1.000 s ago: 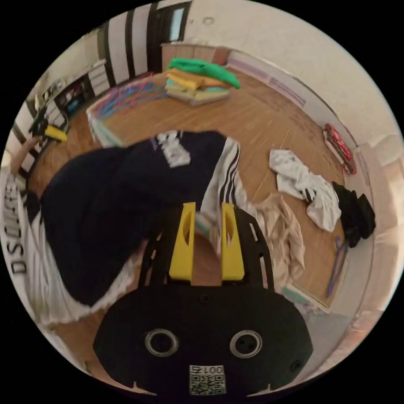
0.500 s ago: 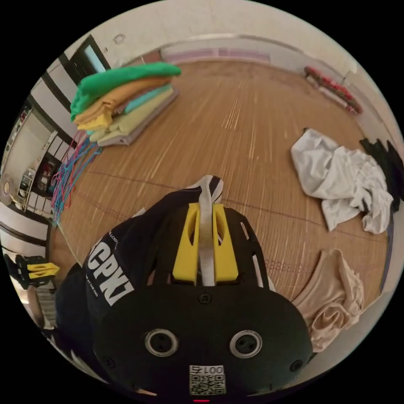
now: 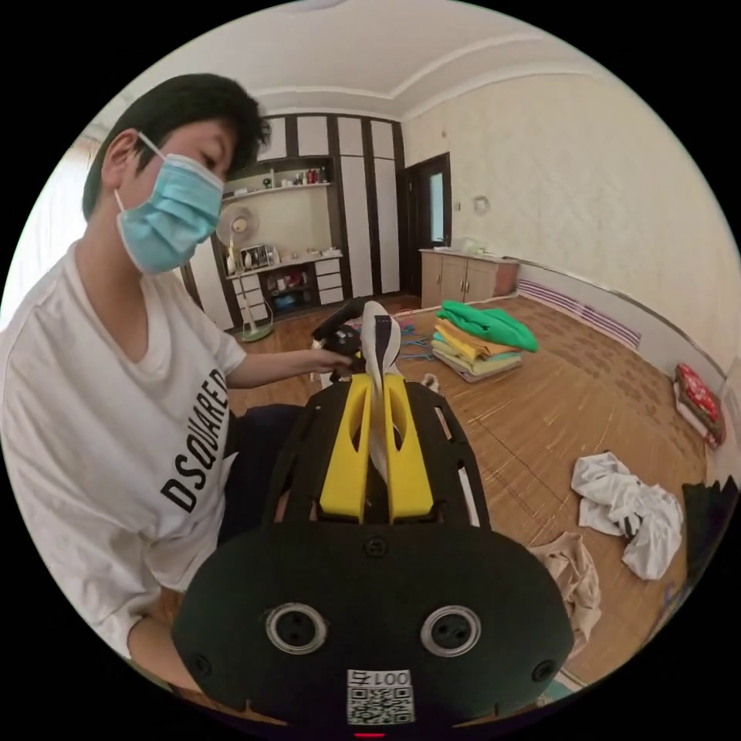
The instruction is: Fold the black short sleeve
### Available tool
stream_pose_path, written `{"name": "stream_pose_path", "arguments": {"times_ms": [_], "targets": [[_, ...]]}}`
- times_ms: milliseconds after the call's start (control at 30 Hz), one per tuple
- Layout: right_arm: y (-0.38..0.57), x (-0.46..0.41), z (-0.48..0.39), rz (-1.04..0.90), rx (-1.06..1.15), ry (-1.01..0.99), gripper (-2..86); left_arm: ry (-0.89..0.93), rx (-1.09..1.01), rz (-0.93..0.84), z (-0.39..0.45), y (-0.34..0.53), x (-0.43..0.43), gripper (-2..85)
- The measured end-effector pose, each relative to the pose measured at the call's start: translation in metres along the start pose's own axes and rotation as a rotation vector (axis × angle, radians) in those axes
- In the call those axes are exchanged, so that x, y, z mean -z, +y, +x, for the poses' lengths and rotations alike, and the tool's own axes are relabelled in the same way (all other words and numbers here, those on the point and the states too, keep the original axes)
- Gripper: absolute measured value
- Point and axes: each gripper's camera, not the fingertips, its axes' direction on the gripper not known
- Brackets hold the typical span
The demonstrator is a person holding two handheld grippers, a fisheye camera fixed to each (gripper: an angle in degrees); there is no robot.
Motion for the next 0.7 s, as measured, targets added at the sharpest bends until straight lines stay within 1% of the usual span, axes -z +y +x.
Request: {"name": "stream_pose_path", "arguments": {"times_ms": [67,100,167,267,400,467,567,700], "targets": [[0.000,0.016,-0.029,-0.056,0.032,0.081,2.2,0.151,-0.148,0.052,0.013,0.002,0.006,6.9],[0.000,0.019,-0.035,-0.068,0.039,0.099,2.2,0.185,-0.182,0.055,0.017,0.005,0.006,8.7],[0.003,0.026,-0.054,-0.091,0.047,0.158,2.1,0.300,-0.310,0.023,0.033,0.024,0.004,15.1],[0.006,0.034,-0.068,-0.094,0.046,0.191,2.0,0.357,-0.383,-0.021,0.045,0.057,0.003,17.9],[0.003,0.043,-0.085,-0.069,0.075,0.178,2.1,0.282,-0.346,0.056,0.044,0.091,0.018,17.5],[-0.003,0.047,-0.097,-0.060,0.118,0.197,2.1,0.253,-0.325,0.094,0.039,0.103,0.027,15.5],[-0.012,0.057,-0.111,-0.033,0.168,0.213,2.1,0.181,-0.355,0.060,0.038,0.114,0.031,12.6],[-0.020,0.070,-0.120,0.014,0.197,0.189,2.1,0.088,-0.371,0.091,0.042,0.124,0.040,11.5]]}}
